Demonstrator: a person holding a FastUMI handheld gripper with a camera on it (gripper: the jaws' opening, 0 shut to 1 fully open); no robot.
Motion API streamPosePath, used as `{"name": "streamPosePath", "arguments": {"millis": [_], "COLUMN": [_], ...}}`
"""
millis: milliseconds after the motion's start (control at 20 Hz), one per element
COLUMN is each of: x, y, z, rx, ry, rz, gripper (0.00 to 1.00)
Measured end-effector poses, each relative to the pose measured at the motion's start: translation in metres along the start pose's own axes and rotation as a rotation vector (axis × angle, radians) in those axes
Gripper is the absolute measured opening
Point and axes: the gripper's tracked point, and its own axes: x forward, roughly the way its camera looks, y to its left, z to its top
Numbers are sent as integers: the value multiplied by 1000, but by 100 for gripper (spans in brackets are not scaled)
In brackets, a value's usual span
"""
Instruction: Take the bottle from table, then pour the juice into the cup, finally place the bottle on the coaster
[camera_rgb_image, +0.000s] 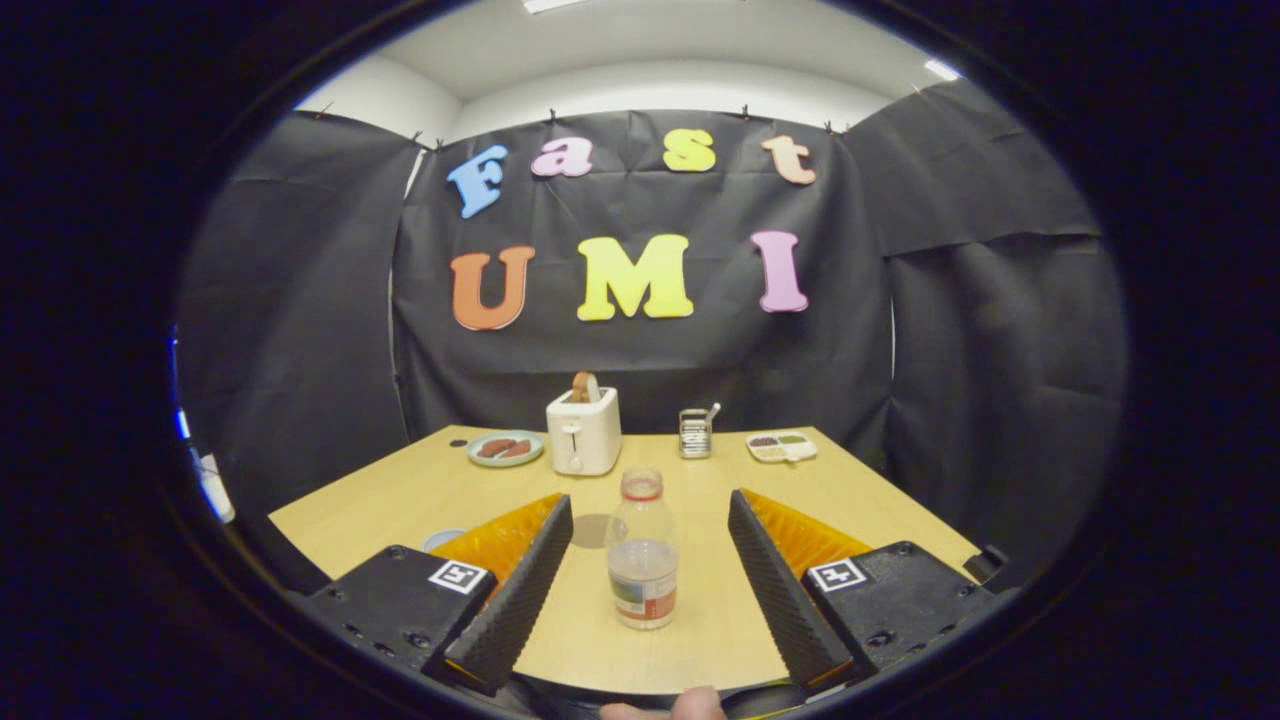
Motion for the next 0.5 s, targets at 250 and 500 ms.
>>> {"name": "streamPosePath", "arguments": {"millis": [250,500], "x": [30,62], "y": [4,1], "z": [-71,-108], "rx": [20,17], "ry": [92,145], "rz": [14,2], "gripper": [100,100]}}
